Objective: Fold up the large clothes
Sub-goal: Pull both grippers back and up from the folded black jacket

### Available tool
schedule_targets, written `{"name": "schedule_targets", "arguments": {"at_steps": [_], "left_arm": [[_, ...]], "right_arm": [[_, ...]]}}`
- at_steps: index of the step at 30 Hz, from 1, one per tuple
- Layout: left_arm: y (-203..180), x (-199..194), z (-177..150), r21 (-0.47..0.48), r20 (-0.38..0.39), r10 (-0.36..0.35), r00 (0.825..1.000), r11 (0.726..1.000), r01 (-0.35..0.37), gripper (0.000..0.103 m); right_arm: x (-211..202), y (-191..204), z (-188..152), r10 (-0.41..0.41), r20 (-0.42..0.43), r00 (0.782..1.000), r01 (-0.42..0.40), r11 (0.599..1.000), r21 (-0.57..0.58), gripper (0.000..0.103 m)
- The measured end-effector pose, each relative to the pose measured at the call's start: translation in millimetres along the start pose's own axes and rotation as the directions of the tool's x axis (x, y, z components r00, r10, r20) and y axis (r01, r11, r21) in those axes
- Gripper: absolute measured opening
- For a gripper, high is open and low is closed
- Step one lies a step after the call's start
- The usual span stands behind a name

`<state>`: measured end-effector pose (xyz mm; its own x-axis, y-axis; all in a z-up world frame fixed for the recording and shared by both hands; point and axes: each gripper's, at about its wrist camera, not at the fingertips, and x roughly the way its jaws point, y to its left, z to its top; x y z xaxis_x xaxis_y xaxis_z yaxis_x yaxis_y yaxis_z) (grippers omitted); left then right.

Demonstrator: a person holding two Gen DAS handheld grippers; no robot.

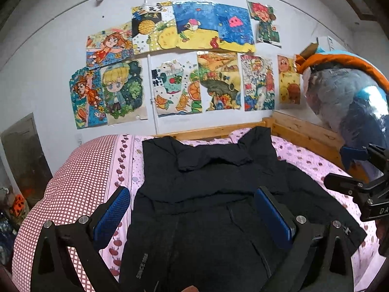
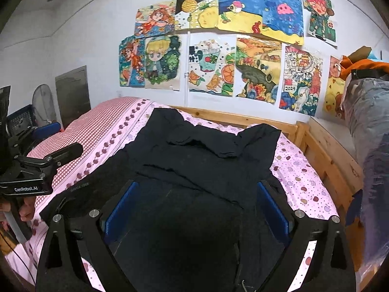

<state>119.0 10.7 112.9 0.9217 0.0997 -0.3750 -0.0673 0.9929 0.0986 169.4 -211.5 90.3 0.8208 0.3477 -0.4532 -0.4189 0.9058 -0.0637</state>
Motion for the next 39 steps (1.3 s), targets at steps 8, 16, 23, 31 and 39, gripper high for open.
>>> {"name": "schedule_targets", "arguments": {"at_steps": [8, 16, 23, 31, 39], "left_arm": [[-1.7, -9.2, -15.8, 0.038, -0.003, 0.015, 1.0, 0.999, -0.015, 0.103], [-1.2, -1.6, -33.7, 0.076, -0.079, 0.017, 0.997, 0.997, -0.011, 0.103], [-4.5, 0.5, -46.9, 0.104, -0.113, 0.028, 0.993, 0.994, -0.016, 0.103], [-6.8, 5.3, -63.5, 0.156, -0.163, 0.077, 0.984, 0.987, -0.051, 0.103], [-5.9, 9.6, -78.0, 0.202, -0.209, 0.123, 0.97, 0.976, -0.08, 0.103]], "right_arm": [[-4.5, 0.5, -16.2, -0.001, -0.034, 0.999, 0.001, 1.0, -0.01, 0.094], [-4.5, -5.0, -40.5, -0.015, -0.111, 0.994, 0.016, 1.0, 0.008, 0.094], [4.5, -15.2, -57.1, -0.019, -0.181, 0.983, 0.028, 0.998, 0.051, 0.094], [14.9, -12.9, -79.6, 0.002, -0.261, 0.965, 0.009, 0.999, 0.042, 0.094], [24.0, -7.2, -101.7, 0.021, -0.343, 0.939, -0.015, 1.0, 0.019, 0.094]]}}
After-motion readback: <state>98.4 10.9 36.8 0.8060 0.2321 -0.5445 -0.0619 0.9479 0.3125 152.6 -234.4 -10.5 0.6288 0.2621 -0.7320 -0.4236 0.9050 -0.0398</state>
